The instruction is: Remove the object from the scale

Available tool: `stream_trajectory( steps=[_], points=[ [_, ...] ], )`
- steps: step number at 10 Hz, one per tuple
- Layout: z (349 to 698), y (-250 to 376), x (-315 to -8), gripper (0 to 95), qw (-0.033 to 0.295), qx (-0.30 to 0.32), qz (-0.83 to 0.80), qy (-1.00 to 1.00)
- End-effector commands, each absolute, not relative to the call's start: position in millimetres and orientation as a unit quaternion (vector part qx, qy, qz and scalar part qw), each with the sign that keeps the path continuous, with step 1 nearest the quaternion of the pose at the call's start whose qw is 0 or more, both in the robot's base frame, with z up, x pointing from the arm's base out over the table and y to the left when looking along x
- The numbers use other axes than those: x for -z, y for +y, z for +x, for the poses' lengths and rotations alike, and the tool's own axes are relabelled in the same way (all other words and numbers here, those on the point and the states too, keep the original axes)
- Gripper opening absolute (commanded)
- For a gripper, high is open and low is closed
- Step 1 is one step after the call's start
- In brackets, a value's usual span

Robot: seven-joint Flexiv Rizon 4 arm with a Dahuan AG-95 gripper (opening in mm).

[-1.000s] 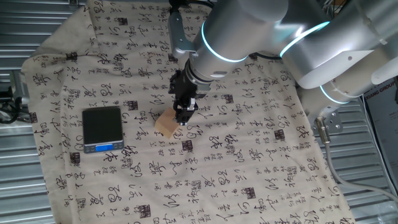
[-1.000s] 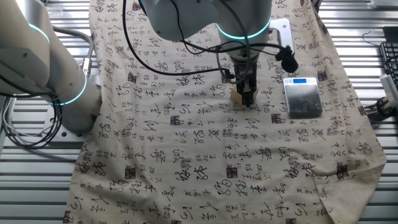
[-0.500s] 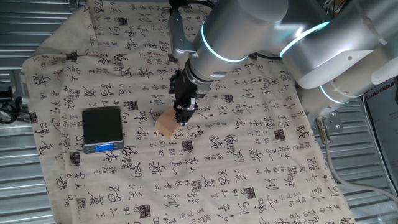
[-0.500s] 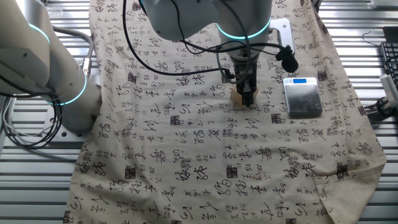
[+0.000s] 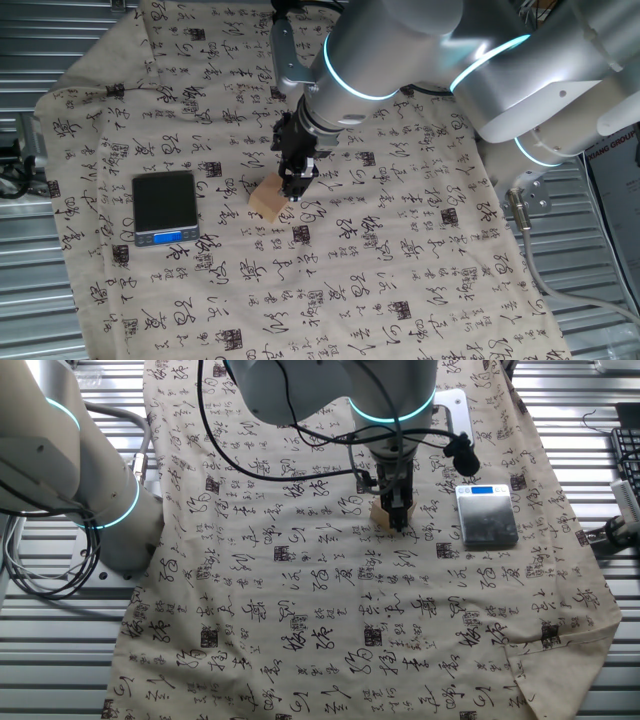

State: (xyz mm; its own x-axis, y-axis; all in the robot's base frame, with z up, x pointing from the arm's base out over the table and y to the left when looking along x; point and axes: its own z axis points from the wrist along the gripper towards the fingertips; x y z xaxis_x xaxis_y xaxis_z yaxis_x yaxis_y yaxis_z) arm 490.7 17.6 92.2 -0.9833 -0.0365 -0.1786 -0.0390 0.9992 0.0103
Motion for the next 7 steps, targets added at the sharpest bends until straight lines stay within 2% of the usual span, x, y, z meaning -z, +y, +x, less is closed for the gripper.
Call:
stream_trajectory(
  steps=[1,7],
  points=[
    [490.2,17.2,-92.1,76.0,0.086,-0.005,-0.028,0.996],
    [490.3,17.2,-91.7,76.0,0.082,-0.008,-0.038,0.996]
  ],
)
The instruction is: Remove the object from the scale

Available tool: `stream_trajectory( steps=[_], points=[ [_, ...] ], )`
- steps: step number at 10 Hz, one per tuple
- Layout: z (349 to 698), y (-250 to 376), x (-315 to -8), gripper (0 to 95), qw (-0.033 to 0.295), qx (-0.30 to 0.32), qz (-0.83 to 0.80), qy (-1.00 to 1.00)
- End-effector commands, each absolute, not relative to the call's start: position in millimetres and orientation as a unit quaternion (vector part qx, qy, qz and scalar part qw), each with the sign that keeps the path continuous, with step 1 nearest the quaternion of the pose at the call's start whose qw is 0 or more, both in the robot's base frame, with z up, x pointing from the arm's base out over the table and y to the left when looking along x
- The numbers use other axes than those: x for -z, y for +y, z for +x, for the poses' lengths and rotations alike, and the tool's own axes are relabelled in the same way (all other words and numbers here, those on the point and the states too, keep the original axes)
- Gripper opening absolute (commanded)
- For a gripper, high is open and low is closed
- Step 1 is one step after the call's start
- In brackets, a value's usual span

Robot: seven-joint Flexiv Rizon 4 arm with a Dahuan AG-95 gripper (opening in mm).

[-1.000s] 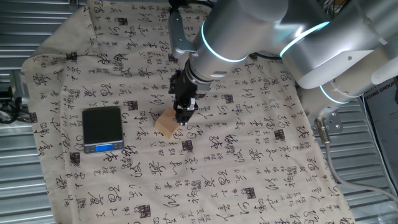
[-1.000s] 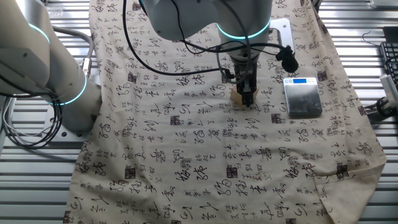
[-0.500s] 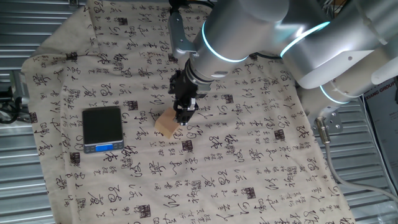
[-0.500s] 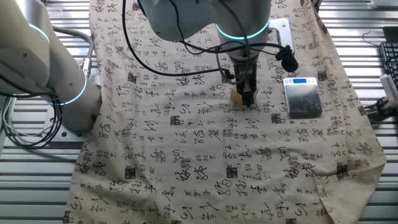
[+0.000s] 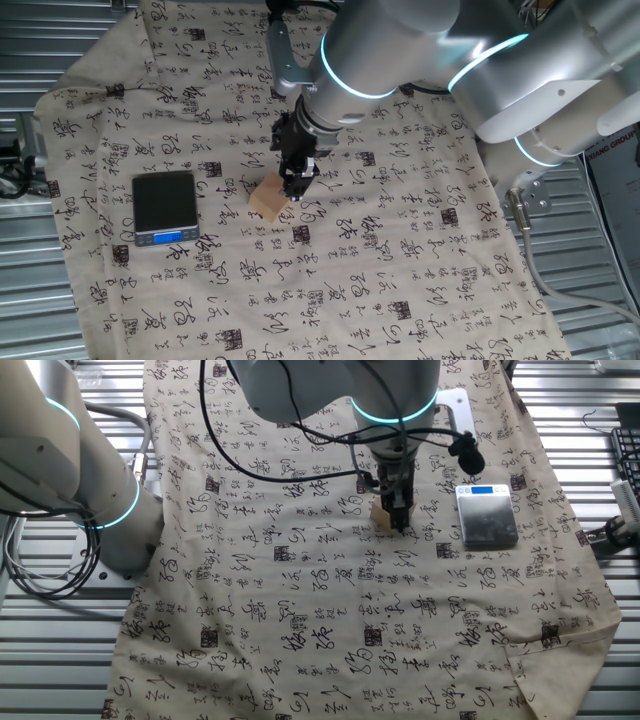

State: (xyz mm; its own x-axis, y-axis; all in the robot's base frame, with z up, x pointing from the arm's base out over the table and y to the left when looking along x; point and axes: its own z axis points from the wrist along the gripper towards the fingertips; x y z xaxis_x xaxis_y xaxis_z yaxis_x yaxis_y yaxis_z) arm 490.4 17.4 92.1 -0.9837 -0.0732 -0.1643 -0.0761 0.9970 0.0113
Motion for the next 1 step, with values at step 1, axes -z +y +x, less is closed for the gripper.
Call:
stream_trajectory(
  steps=[1],
  points=[
    [490.3,17.2,-91.7,76.0,0.082,-0.008,-0.038,0.996]
  ],
)
